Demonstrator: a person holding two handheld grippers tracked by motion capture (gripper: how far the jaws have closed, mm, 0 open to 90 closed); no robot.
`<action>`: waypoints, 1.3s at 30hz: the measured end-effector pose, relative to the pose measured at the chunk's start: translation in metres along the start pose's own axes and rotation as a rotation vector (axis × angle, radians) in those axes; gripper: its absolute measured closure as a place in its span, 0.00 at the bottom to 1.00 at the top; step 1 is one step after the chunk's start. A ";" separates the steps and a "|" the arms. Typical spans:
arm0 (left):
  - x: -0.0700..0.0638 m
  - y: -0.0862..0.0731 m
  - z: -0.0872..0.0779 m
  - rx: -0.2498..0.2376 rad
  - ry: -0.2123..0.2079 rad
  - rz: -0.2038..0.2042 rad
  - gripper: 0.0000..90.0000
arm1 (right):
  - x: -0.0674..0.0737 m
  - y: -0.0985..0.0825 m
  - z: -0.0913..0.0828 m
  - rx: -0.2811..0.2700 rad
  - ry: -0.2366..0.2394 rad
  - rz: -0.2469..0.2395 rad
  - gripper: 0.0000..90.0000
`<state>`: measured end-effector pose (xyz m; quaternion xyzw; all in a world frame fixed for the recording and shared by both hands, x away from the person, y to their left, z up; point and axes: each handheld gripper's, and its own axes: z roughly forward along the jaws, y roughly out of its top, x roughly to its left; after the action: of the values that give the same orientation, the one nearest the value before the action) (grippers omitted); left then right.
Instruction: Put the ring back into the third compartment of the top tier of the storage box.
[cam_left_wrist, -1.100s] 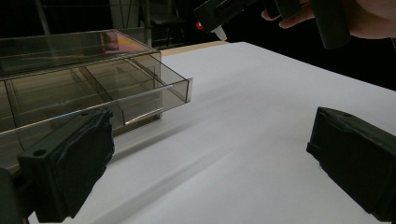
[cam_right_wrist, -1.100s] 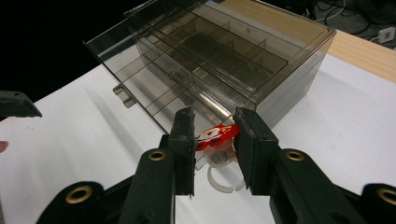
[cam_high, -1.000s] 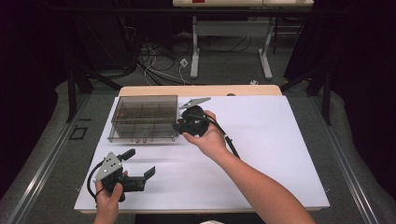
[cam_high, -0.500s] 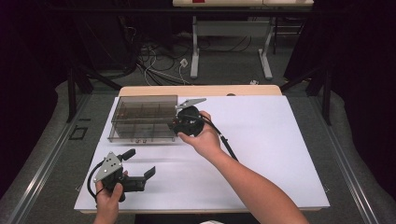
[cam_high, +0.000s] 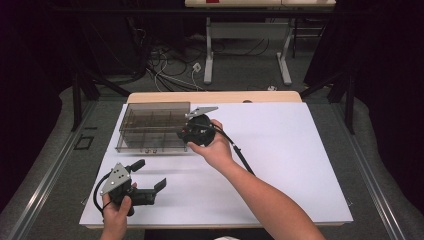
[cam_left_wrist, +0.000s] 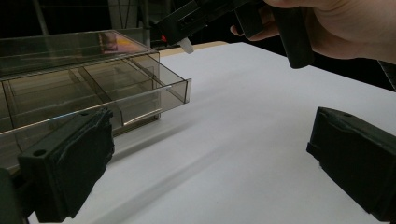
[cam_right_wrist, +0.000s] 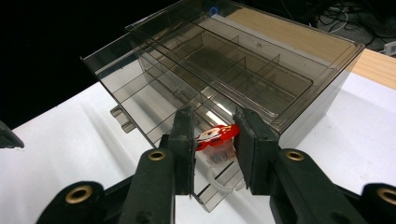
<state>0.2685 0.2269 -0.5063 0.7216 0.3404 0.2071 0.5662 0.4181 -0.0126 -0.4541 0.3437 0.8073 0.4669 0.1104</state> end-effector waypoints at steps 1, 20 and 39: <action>0.000 0.000 0.000 0.000 0.000 0.000 0.01 | 0.000 0.000 0.001 -0.006 -0.002 -0.001 0.77; 0.001 0.000 0.000 -0.003 0.000 0.000 0.01 | 0.002 -0.003 0.014 -0.012 -0.001 0.009 0.77; 0.001 0.000 0.000 -0.004 -0.003 -0.005 0.01 | 0.005 -0.009 0.027 -0.042 -0.009 -0.025 0.77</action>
<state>0.2690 0.2279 -0.5061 0.7199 0.3412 0.2053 0.5686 0.4240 0.0064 -0.4754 0.3333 0.8011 0.4807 0.1270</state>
